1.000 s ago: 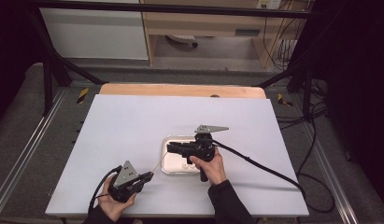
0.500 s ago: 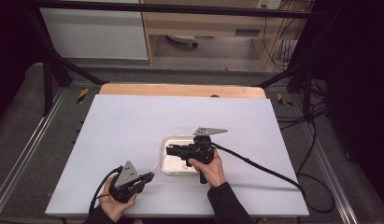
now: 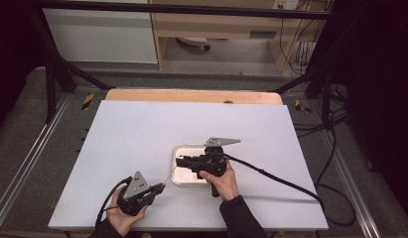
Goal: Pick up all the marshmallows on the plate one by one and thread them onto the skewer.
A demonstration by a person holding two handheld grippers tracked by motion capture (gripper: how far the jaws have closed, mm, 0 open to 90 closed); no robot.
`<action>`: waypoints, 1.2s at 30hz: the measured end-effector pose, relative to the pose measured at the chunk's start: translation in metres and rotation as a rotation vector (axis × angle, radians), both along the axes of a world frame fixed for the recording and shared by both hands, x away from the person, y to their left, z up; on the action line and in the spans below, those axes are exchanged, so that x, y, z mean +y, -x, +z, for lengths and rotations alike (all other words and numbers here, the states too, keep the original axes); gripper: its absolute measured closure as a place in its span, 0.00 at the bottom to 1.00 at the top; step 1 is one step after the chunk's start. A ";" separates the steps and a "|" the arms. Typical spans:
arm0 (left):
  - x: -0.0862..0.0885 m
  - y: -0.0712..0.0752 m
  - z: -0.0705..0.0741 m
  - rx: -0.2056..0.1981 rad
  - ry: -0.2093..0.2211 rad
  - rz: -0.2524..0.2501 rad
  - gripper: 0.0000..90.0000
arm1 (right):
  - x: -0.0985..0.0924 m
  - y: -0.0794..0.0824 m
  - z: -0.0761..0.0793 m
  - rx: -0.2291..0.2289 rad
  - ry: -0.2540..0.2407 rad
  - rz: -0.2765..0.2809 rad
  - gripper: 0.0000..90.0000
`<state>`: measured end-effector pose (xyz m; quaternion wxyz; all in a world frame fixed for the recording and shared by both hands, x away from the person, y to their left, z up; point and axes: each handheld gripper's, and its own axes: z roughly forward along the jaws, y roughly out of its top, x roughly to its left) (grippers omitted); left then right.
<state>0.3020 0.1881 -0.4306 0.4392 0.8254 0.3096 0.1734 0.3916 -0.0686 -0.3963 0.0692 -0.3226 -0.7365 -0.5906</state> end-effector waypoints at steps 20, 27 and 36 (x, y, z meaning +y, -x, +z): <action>-0.015 -0.004 0.002 -0.018 0.016 0.009 0.98 | 0.018 0.013 -0.030 0.052 0.039 0.067 0.86; -0.016 -0.006 0.001 -0.016 0.019 0.008 0.98 | 0.018 0.015 -0.032 0.042 0.055 0.062 0.85; -0.011 -0.006 0.002 -0.015 0.030 0.013 0.98 | 0.009 0.017 -0.017 -0.029 0.107 0.012 0.52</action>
